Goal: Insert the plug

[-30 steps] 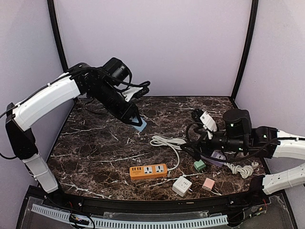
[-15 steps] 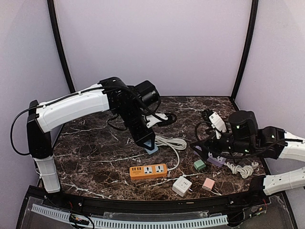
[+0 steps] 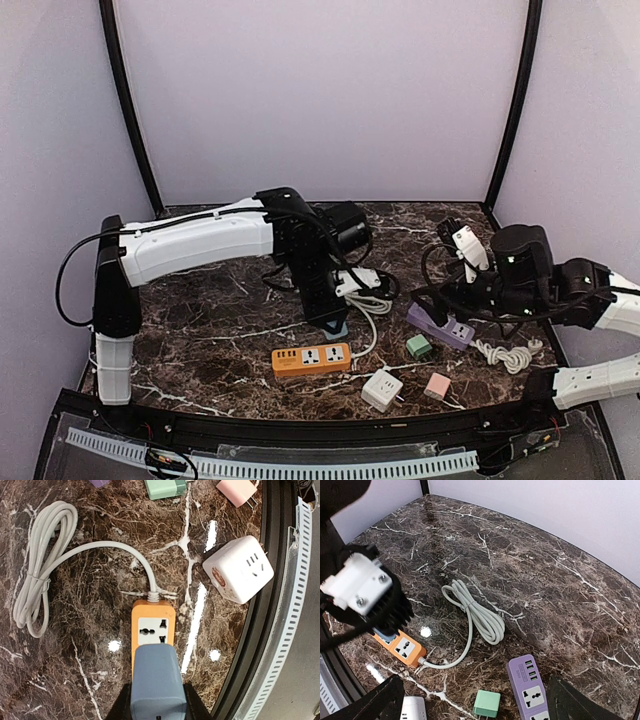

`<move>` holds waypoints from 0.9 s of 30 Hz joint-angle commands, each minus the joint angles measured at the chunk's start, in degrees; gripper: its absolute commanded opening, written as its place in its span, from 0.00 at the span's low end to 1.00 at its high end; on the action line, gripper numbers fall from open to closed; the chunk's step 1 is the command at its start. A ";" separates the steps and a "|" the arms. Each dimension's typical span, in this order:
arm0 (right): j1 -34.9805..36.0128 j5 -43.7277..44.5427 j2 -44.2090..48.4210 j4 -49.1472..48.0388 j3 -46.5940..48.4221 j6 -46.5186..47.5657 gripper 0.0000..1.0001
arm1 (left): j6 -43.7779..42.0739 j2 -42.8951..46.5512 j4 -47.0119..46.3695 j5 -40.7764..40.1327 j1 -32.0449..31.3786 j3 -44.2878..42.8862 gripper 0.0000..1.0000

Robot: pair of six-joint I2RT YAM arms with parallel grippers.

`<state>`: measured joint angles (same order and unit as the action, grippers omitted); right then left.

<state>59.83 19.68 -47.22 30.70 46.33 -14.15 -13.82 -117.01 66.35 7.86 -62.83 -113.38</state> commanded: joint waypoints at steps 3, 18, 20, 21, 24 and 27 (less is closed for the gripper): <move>-0.48 1.10 1.02 1.35 3.23 -1.25 0.99 | -1.88 -1.85 1.55 -3.42 -2.38 -1.73 0.01; -0.48 -0.68 0.20 1.30 3.60 0.18 0.99 | -1.89 -6.46 2.41 -5.75 -3.88 -3.05 0.01; -0.56 -0.92 0.23 1.31 3.60 0.16 0.99 | -1.84 -6.54 2.54 -5.88 -3.88 -2.78 0.01; -0.54 -1.00 0.14 1.22 3.48 0.05 0.99 | -1.74 -6.55 2.55 -5.90 -3.88 -2.66 0.01; -0.51 -1.19 -0.02 1.21 3.26 0.17 0.99 | -1.46 -6.56 2.64 -5.47 -3.97 -2.19 0.01; -0.52 -1.31 -0.27 0.96 3.07 0.23 0.99 | -1.32 -6.56 2.81 -5.39 -4.10 -1.64 0.01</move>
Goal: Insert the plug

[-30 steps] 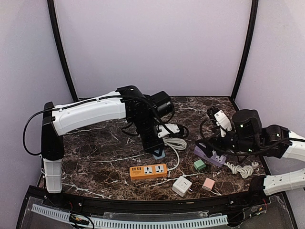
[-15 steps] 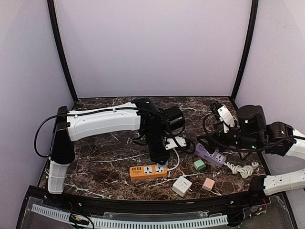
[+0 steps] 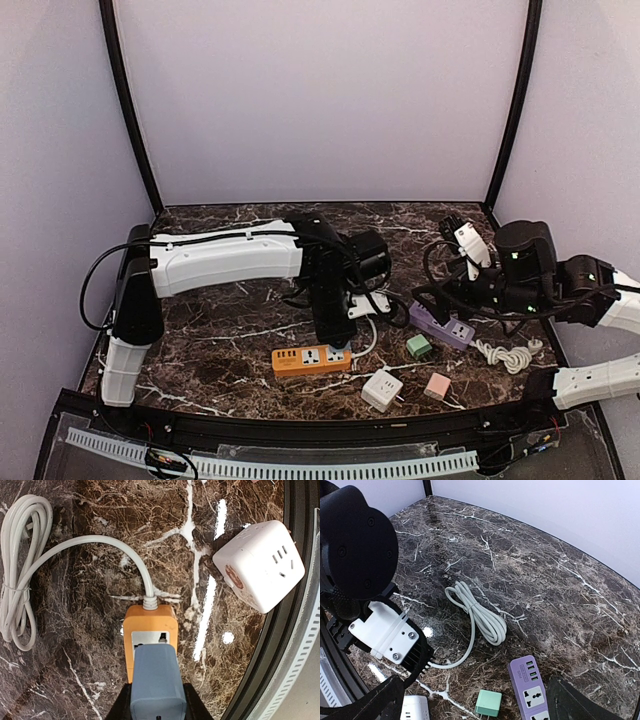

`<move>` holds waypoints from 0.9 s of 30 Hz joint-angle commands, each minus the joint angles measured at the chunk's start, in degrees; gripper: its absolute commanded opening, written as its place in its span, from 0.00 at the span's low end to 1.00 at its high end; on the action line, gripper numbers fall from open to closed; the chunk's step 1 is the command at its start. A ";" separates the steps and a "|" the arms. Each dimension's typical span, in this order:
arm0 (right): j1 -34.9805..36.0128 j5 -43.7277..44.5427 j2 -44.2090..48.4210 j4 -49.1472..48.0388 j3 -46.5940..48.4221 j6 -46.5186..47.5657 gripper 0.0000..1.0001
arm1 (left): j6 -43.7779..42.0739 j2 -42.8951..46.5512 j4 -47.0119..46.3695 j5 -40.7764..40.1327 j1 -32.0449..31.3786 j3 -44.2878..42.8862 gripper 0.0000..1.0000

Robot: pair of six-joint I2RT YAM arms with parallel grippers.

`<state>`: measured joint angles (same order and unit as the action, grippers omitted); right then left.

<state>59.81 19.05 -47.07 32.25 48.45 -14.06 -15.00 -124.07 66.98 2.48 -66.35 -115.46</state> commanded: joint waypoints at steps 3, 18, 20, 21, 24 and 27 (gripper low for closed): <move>-0.52 -0.93 -0.64 -0.80 0.86 0.16 0.99 | 0.03 0.43 2.12 0.51 -0.68 0.97 0.01; -0.50 -0.94 0.12 -1.06 -0.09 -0.36 0.98 | 0.66 -0.75 1.94 -0.71 -1.07 2.60 0.01; -0.55 -0.95 0.15 -0.97 -0.17 -0.48 0.98 | 0.68 -1.11 1.74 -1.00 -1.10 2.52 0.01; -0.52 -0.94 0.16 -0.97 -0.19 -0.44 0.98 | 0.79 -1.31 1.70 -1.25 -1.07 2.48 0.01; -0.51 -0.94 0.16 -0.99 -0.28 -0.68 0.98 | 0.89 -1.76 1.39 -1.49 -1.11 2.43 0.01; -0.52 -0.95 0.31 -0.98 -0.28 -0.87 0.98 | 1.17 -2.23 1.09 -1.76 -1.07 2.39 0.01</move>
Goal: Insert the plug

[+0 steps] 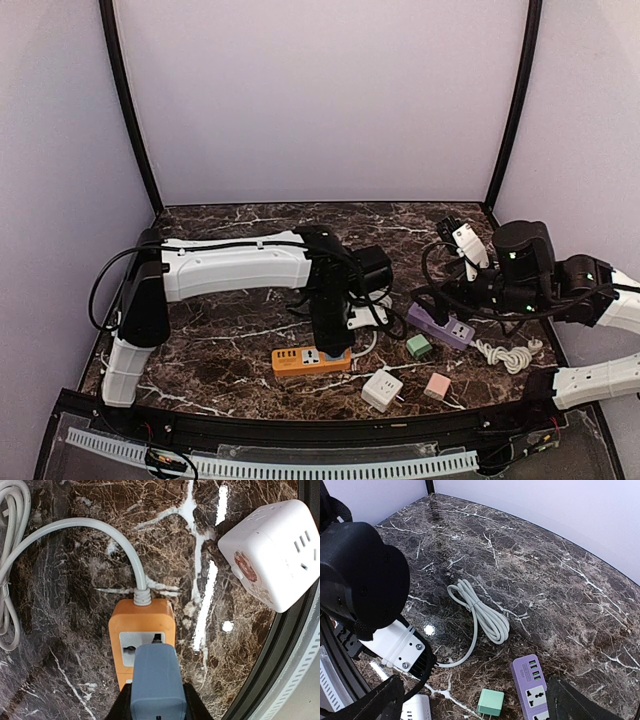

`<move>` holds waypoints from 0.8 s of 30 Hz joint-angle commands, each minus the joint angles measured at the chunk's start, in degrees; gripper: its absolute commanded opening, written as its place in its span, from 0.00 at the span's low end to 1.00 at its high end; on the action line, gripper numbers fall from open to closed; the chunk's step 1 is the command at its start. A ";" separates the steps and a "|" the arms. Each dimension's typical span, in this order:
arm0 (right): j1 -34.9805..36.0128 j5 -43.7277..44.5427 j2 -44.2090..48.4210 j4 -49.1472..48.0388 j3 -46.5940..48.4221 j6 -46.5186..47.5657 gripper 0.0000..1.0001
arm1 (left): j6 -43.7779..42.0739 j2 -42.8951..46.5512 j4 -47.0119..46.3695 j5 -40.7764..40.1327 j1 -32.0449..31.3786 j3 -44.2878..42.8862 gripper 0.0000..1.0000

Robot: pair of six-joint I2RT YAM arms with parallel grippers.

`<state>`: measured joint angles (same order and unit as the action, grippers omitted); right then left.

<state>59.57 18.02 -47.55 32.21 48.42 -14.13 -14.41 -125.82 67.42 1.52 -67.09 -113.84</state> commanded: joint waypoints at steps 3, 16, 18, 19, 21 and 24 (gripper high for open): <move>-0.33 0.06 0.85 -0.96 -0.35 -0.90 0.98 | 0.58 -0.72 0.62 -0.80 -0.32 0.88 0.01; -0.28 0.03 1.06 -0.92 -0.79 -1.37 0.98 | 0.84 -1.47 0.02 -0.82 -0.45 0.73 0.01; -0.33 0.08 1.13 -0.92 -0.86 -1.49 0.98 | 0.95 -1.71 0.00 -0.82 -0.49 0.73 0.01; -0.32 0.08 1.14 -0.99 -0.87 -1.51 0.98 | 1.03 -1.82 -0.05 -1.74 -0.58 0.73 0.01; -0.25 0.08 1.29 -0.93 -0.96 -1.72 0.98 | 1.04 -1.99 -0.09 -2.85 -0.64 0.64 0.01; -0.30 0.06 1.36 -0.93 -1.05 -1.78 0.98 | 1.22 -2.31 -0.26 -3.37 -0.71 0.63 0.01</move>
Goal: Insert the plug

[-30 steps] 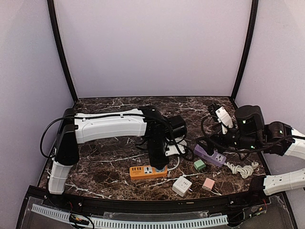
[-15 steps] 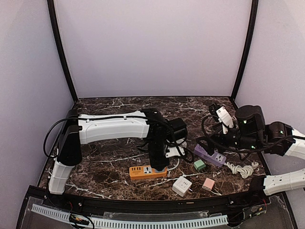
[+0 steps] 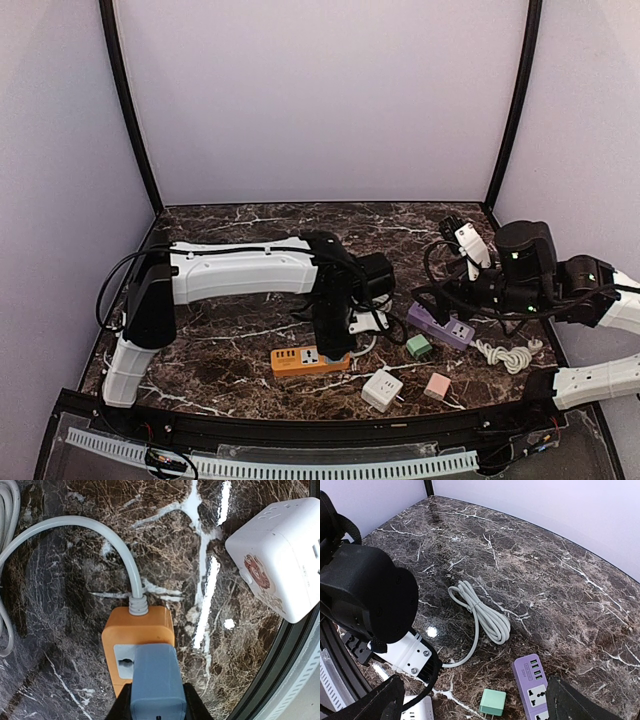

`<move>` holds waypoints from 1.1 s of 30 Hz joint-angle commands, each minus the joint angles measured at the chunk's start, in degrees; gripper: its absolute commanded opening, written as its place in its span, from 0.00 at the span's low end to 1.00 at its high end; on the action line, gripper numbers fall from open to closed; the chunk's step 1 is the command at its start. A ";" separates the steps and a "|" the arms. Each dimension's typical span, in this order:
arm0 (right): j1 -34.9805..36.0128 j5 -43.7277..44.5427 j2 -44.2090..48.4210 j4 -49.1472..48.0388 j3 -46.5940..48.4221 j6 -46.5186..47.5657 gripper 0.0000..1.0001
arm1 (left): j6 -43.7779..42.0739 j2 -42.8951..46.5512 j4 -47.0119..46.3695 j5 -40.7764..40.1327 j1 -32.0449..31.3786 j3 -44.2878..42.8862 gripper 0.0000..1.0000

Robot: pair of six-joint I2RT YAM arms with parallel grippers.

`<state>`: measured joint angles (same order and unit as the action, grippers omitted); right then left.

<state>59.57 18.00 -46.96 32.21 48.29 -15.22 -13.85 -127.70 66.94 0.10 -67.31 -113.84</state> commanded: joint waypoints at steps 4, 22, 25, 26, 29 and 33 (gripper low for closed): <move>-0.30 0.06 0.82 -0.84 -0.92 -0.81 0.98 | 1.25 -1.15 0.17 -2.60 -0.46 0.70 0.01; -0.32 -0.39 -0.83 -0.38 0.59 -0.26 0.98 | 8.05 -3.01 2.54 -10.16 6.06 2.31 0.01; -0.23 -0.50 -1.45 -0.46 0.96 -0.25 0.98 | 9.19 -3.10 2.32 -10.35 8.65 2.45 0.01; -0.32 -0.59 -1.65 -0.46 1.07 -0.27 0.98 | 9.41 -3.18 2.04 -10.32 9.15 2.51 0.01; -0.29 -0.82 -2.12 -0.40 1.34 -0.50 0.98 | 10.74 -3.41 1.00 -9.91 11.56 2.92 0.01; -0.30 -0.95 -2.51 -0.41 1.45 -1.01 0.98 | 13.11 -3.48 -0.99 -9.11 14.83 3.38 0.01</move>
<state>59.57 17.58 -49.10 32.25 48.12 -15.46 -4.16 -128.16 67.31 -5.74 -55.94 -113.38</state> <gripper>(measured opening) 0.979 0.241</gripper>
